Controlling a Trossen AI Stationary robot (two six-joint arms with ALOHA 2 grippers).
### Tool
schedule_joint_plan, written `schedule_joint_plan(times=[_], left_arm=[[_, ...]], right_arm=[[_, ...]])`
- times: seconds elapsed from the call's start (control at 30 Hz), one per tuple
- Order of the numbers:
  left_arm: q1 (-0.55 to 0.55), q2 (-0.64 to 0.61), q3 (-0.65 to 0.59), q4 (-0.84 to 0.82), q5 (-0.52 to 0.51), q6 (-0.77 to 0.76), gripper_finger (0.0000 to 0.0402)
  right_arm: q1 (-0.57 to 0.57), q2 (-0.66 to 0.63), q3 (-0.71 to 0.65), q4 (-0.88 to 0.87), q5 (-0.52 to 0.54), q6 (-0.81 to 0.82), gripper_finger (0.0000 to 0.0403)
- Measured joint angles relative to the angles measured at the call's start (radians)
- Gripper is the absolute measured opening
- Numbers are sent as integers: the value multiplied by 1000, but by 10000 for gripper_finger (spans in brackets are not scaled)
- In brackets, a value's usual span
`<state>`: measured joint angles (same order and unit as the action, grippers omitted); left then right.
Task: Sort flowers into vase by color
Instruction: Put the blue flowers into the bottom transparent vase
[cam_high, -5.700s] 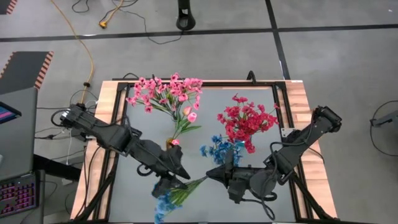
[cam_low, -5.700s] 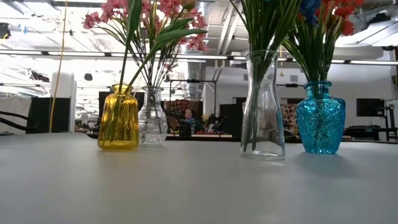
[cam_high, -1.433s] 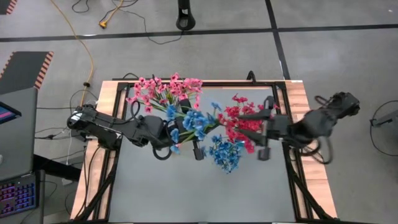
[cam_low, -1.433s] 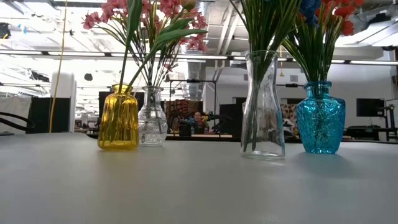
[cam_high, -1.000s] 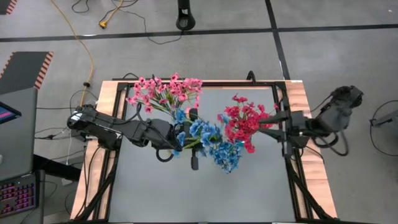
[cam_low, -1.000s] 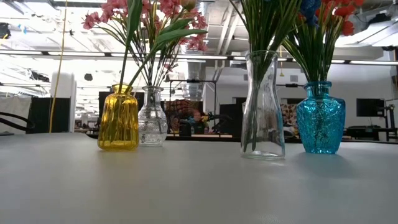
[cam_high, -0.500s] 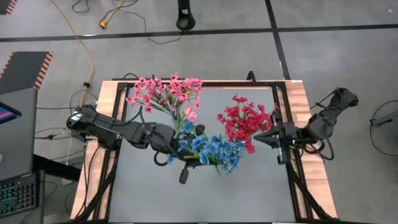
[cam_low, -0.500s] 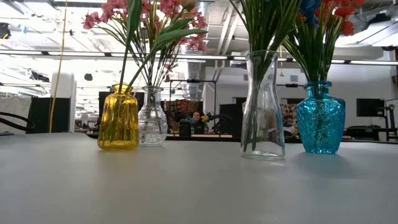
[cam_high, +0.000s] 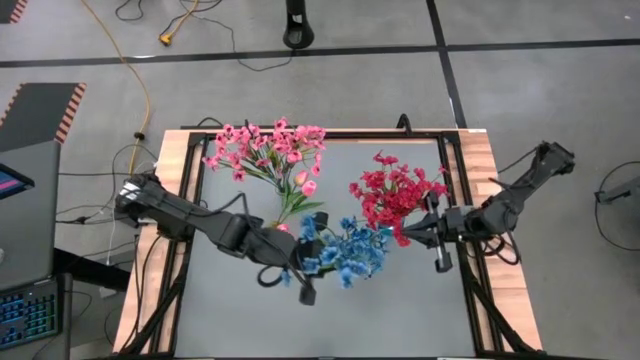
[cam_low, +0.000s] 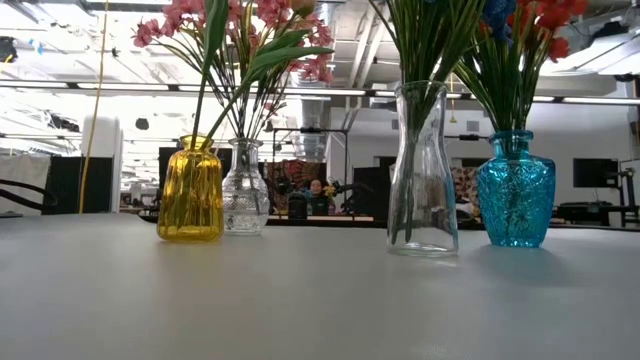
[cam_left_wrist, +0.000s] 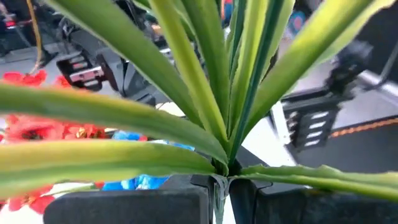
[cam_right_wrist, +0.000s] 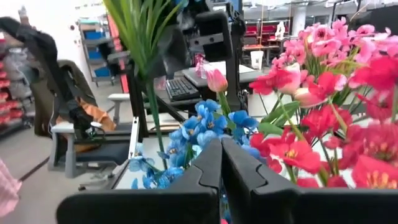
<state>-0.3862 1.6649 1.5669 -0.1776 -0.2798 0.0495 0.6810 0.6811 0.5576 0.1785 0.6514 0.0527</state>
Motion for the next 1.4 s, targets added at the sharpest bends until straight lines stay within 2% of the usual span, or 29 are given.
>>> schedule_joint_plan(times=[0.3,0.6,0.83,1.13,1.27,1.4], left_arm=[[-3,87,-1,54,-131,145,12],[-7,88,-1,62,-154,240,12],[7,88,-1,55,-153,243,12],[27,88,-1,36,-135,189,12],[27,88,-1,36,-135,192,12],[27,88,-1,35,-135,189,12]], right_arm=[[-3,0,-149,193,-3,0,34],[-3,0,-260,283,-2,7,34],[-4,12,-295,290,-2,25,34],[-11,87,-396,495,-2,50,34],[-32,138,-405,534,-4,48,34],[-79,199,-405,601,-78,43,34]])
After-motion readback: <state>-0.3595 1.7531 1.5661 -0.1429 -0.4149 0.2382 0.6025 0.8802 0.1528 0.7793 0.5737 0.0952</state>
